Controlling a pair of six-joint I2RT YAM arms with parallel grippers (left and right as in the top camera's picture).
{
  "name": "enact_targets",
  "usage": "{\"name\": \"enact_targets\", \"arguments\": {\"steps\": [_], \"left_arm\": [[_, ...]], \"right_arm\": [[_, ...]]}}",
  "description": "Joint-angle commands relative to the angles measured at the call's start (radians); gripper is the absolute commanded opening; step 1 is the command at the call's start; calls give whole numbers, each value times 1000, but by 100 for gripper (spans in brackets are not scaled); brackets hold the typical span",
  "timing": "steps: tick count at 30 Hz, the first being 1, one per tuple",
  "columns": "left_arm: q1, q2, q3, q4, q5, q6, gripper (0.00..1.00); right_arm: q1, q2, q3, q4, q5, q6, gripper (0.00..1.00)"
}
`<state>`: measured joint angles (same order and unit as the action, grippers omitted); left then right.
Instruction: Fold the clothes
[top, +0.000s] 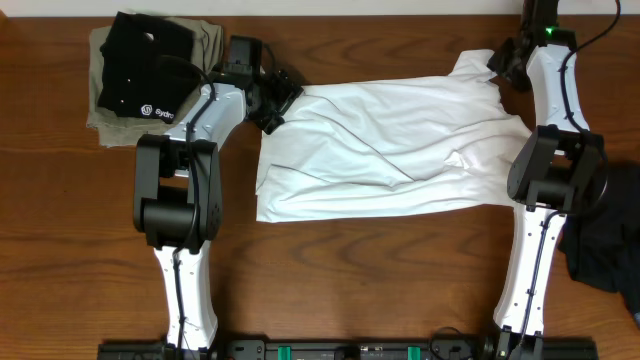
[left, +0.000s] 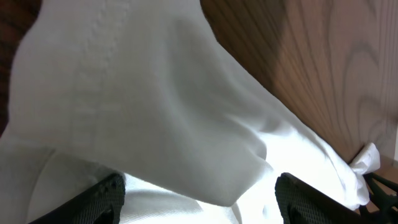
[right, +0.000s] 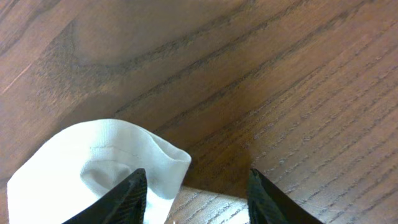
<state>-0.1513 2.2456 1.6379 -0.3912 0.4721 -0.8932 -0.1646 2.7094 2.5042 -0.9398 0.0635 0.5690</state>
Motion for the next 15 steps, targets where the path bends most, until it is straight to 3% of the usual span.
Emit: {"name": "enact_targets", "arguments": {"steps": [1,15], "left_arm": [[6,3,-4,0,-13,9,80],[6,3,-4,0,-12,9,80]], "right_arm": [[-14,25,-8,7,16,-9,47],[-10,25,-96,68,-13,-5,40]]}}
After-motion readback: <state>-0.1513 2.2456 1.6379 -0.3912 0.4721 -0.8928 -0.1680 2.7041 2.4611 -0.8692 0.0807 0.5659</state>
